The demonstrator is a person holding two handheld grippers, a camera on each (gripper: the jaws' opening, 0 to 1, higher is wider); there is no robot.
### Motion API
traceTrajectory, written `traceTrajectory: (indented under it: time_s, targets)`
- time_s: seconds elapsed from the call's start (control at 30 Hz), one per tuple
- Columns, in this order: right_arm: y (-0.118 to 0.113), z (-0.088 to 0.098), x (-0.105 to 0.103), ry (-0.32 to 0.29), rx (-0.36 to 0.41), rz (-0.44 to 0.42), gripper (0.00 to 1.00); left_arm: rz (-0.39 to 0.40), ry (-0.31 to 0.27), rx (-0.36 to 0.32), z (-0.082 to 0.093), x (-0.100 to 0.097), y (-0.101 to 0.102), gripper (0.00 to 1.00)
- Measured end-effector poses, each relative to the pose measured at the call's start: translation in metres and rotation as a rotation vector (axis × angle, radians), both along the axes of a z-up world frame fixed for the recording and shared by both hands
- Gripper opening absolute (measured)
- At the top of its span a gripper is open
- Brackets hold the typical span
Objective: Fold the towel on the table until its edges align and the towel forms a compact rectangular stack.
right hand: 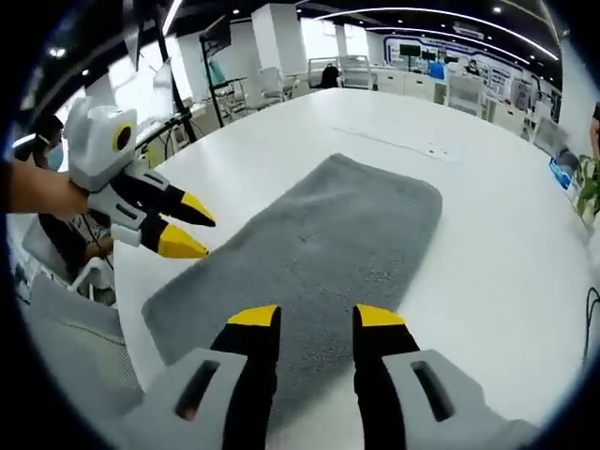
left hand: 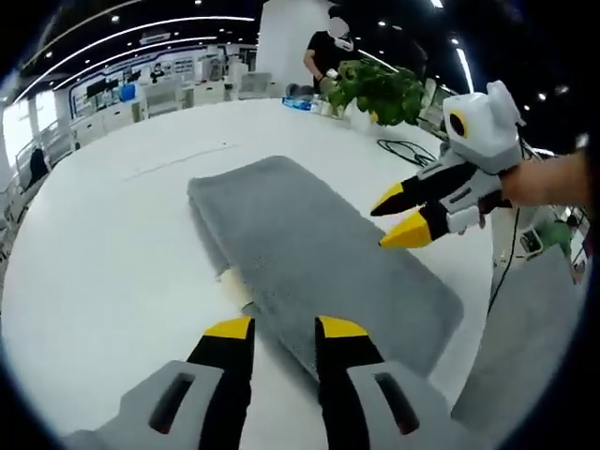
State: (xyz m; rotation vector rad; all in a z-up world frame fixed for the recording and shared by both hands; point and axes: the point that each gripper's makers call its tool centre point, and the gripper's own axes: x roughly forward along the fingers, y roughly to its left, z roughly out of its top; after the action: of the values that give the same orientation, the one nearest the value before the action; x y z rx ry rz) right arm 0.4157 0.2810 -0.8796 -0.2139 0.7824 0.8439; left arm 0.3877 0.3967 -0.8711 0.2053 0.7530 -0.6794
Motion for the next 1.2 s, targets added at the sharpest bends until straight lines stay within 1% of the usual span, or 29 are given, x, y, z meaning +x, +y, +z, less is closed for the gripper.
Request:
traceTrajectory:
  time_s: [0.07, 0.13, 0.23, 0.37, 0.4, 0.47, 0.53, 0.6, 0.67, 0.73, 0.8, 0.9, 1.0, 1.07, 1.13, 1.2]
  targets:
    - [0.005, 0.001, -0.011, -0.022, -0.019, 0.066, 0.3, -0.036, -0.001, 0.013, -0.001, -0.009, -0.001, 0.26]
    - [0.005, 0.002, -0.018, -0.037, -0.036, 0.086, 0.3, -0.028, 0.014, 0.001, -0.003, -0.016, -0.002, 0.27]
    - [0.004, 0.005, -0.026, -0.034, -0.025, 0.084, 0.29, -0.029, 0.024, -0.009, -0.004, -0.023, -0.003, 0.27]
    - [0.001, 0.007, -0.037, -0.044, -0.035, 0.129, 0.27, -0.092, 0.012, -0.006, 0.0, -0.032, -0.011, 0.26]
    - [0.001, 0.009, -0.043, -0.044, -0.038, 0.146, 0.27, -0.115, 0.012, 0.0, -0.001, -0.034, -0.013, 0.26]
    - [0.0, 0.009, -0.048, -0.044, -0.04, 0.167, 0.27, -0.143, 0.023, 0.025, -0.005, -0.038, -0.013, 0.26]
    - [-0.001, 0.009, -0.052, -0.043, -0.044, 0.189, 0.27, -0.153, 0.023, 0.034, -0.007, -0.039, -0.012, 0.26]
    - [-0.001, 0.01, -0.059, -0.047, -0.05, 0.22, 0.27, -0.163, 0.025, 0.034, -0.007, -0.039, -0.013, 0.26]
    - [0.001, 0.012, -0.065, -0.043, -0.037, 0.237, 0.27, -0.177, 0.024, 0.036, -0.006, -0.041, -0.014, 0.26]
    - [0.002, 0.012, -0.072, -0.041, -0.036, 0.262, 0.29, -0.214, 0.012, 0.042, -0.004, -0.045, -0.017, 0.26]
    - [0.002, 0.01, -0.08, -0.057, -0.059, 0.314, 0.29, -0.232, 0.008, 0.038, -0.003, -0.047, -0.018, 0.26]
    - [0.002, 0.006, -0.088, -0.054, -0.071, 0.341, 0.3, -0.246, 0.002, 0.031, -0.003, -0.05, -0.019, 0.27]
    - [0.003, 0.005, -0.097, -0.07, -0.087, 0.391, 0.33, -0.283, -0.014, 0.051, -0.004, -0.053, -0.02, 0.29]
    - [0.003, 0.004, -0.102, -0.081, -0.103, 0.421, 0.35, -0.298, -0.01, 0.064, -0.006, -0.057, -0.02, 0.33]
    - [0.003, 0.0, -0.109, -0.088, -0.119, 0.459, 0.35, -0.316, -0.014, 0.077, -0.009, -0.06, -0.02, 0.38]
    - [0.003, -0.004, -0.115, -0.093, -0.138, 0.486, 0.35, -0.346, -0.013, 0.092, -0.012, -0.065, -0.021, 0.39]
